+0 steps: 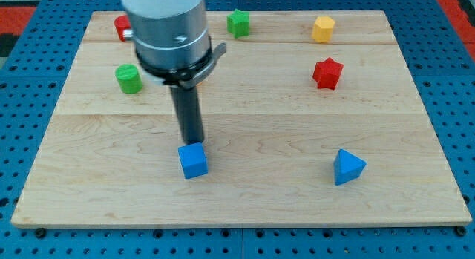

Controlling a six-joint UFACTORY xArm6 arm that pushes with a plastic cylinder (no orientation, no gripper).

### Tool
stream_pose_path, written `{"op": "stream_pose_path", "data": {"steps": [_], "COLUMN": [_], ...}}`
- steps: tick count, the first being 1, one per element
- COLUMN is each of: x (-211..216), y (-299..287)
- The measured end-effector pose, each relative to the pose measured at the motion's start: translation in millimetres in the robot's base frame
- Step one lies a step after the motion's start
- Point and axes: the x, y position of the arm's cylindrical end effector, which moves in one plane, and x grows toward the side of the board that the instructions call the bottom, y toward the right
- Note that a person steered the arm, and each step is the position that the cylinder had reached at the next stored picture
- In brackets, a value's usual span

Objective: Move yellow heart close to the blue triangle

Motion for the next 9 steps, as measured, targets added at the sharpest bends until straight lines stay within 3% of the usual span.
{"op": "stream_pose_path", "data": {"steps": [1, 2, 3, 5, 9], "x": [-52, -116, -144, -129, -161], "y": [36, 41, 26, -17, -18]}}
